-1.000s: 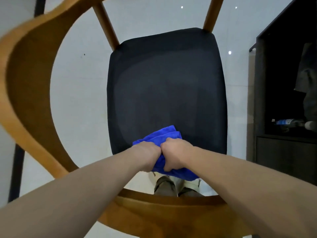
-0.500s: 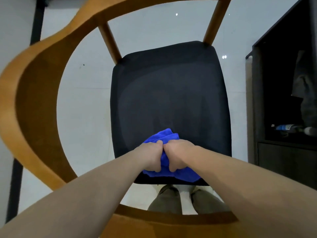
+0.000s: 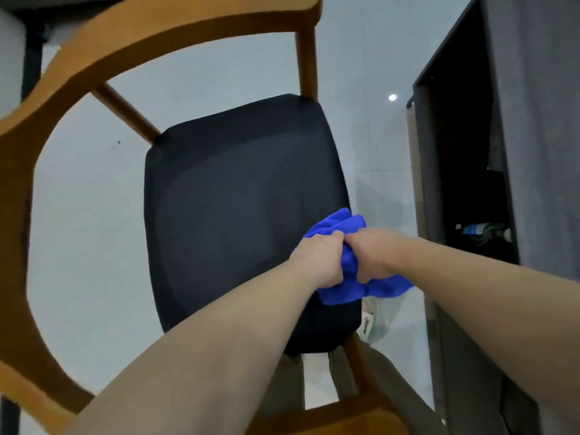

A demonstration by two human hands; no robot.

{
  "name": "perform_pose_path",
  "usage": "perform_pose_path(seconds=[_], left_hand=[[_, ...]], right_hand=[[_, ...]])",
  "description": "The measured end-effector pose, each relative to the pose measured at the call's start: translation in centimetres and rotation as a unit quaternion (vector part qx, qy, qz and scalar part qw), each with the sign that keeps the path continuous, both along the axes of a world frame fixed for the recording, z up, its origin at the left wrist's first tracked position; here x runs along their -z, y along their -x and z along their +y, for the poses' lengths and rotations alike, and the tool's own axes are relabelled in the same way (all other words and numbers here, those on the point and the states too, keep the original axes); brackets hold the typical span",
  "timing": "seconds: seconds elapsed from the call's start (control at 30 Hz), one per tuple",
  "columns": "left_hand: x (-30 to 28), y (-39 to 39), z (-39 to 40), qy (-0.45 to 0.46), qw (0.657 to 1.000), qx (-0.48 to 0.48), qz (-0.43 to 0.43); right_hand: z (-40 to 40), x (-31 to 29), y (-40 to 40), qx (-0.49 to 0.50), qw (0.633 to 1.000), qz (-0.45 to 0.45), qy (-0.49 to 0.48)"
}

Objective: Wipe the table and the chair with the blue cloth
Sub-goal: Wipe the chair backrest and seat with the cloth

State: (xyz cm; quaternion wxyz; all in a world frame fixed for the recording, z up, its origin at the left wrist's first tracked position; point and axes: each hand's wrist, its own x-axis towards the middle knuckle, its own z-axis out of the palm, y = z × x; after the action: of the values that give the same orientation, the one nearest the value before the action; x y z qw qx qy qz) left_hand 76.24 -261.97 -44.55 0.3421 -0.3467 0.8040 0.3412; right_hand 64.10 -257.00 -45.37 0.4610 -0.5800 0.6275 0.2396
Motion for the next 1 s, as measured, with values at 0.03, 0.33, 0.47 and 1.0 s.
perform_pose_path(seconds=[0.03, 0.33, 0.47, 1.0], left_hand=[[0.1, 1.1, 0.1, 0.005, 1.000, -0.004, 0.007], [0.3, 0.5, -2.6, -0.012, 1.000, 0.017, -0.004], [-0.2, -1.9, -5.6, -0.002, 0.998, 0.056, -0.026], [0.3, -23.0, -20.0, 0.092, 0.988, -0.003, -0.124]], right_hand=[[0.0, -0.1, 1.2, 0.002, 1.000, 0.009, 0.007], [-2.3, 0.9, 0.8, 0.037, 0.999, -0.031, -0.011], [-4.1, 0.7, -2.2, 0.066, 0.997, -0.037, 0.008], [-19.5, 2.1, -24.0, 0.062, 0.983, -0.113, 0.129]])
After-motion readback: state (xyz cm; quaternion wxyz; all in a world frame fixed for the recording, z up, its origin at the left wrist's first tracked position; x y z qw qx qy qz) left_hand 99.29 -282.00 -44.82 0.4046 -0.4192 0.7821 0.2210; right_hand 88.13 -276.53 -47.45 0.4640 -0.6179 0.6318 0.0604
